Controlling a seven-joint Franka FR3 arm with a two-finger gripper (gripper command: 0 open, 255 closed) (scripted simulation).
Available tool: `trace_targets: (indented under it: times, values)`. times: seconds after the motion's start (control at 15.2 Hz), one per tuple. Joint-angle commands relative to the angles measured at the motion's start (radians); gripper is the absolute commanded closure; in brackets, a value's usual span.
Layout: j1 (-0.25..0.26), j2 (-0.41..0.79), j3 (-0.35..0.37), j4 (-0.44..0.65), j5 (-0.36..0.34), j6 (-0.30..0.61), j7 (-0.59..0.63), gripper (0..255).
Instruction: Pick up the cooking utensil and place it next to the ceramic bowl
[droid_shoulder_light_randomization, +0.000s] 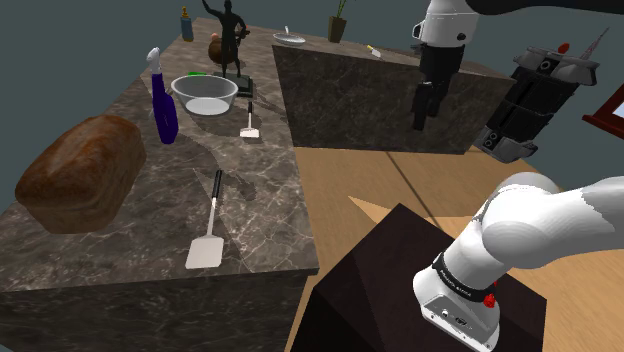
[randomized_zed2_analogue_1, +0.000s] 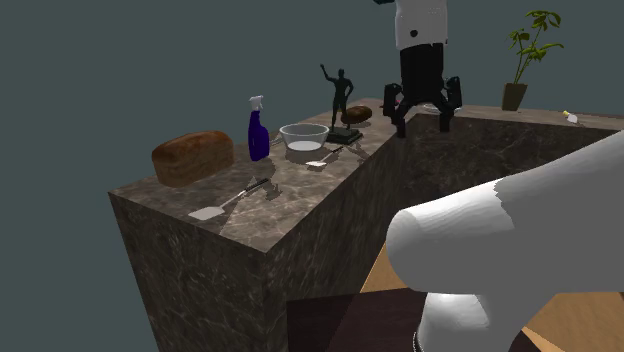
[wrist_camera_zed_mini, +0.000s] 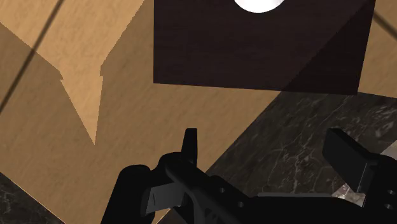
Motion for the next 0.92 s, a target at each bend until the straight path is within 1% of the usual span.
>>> trace_targets:
  times: [0.0, 0.46, 0.86]
  values:
    - [0.000, 0.000, 0.000, 0.000, 0.000, 0.000, 0.000, 0]
    - [0.026, 0.019, 0.157, -0.078, 0.154, 0.132, 0.257, 0]
    - [0.043, 0.109, 0.298, -0.086, 0.262, 0.275, 0.469, 0]
